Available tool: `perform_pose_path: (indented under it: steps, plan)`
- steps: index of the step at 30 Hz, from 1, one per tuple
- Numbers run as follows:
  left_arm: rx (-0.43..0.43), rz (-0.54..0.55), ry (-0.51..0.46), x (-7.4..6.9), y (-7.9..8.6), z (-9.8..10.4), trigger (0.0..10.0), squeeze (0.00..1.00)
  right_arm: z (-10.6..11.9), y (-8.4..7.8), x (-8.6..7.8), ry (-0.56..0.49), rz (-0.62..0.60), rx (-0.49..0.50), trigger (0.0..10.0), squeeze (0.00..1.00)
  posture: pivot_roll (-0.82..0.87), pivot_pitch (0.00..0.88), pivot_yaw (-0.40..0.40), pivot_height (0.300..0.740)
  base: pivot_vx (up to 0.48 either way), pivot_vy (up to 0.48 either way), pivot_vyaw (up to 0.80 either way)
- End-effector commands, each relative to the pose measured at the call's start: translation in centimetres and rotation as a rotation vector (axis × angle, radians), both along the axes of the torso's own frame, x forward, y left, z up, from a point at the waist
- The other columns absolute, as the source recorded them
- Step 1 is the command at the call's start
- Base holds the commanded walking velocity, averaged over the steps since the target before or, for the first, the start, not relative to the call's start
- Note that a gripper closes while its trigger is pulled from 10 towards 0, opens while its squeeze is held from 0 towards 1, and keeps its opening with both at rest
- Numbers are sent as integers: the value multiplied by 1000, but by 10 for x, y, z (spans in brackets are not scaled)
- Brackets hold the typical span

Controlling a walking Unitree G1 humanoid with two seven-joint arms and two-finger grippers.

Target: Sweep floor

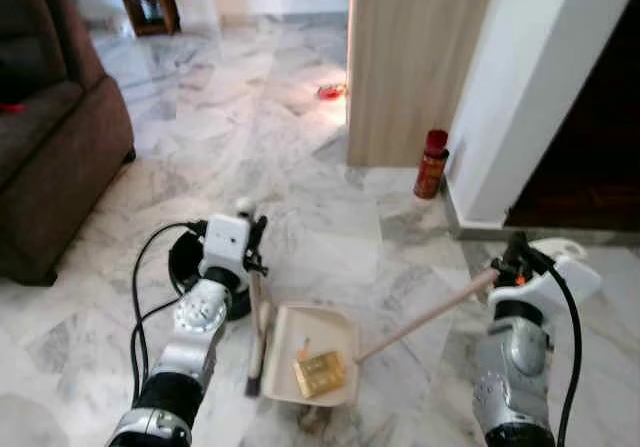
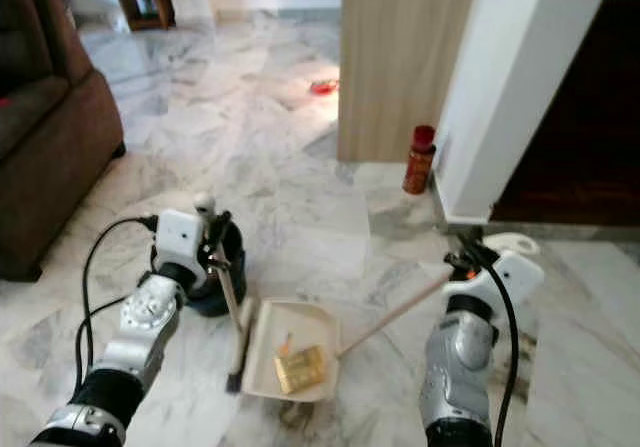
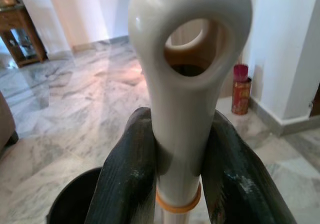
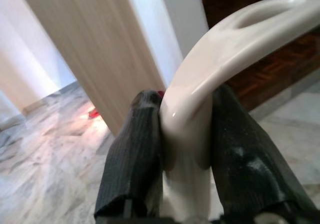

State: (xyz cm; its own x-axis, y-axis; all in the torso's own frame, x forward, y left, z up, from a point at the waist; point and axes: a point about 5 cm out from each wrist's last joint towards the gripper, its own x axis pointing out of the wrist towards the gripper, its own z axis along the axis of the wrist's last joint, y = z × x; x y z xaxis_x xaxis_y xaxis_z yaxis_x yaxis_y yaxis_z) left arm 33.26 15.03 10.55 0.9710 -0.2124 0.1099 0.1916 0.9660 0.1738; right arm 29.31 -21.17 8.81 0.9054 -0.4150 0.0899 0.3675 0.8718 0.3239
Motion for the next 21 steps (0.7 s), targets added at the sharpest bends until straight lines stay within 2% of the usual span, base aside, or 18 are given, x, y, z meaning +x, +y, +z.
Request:
perform_pose_path:
  steps: [1, 21]
  plan:
    - [15, -11, -57, 4, -2, 14, 10000, 0, 8, -7, 0, -40, -32, 7, 10000, 0, 93, 33, 16, 740, 0, 300, 0]
    - [7, -18, -51, 3, -3, 14, 10000, 0, 7, -7, 1, -34, -30, 6, 10000, 0, 97, 38, 15, 740, 0, 315, 0]
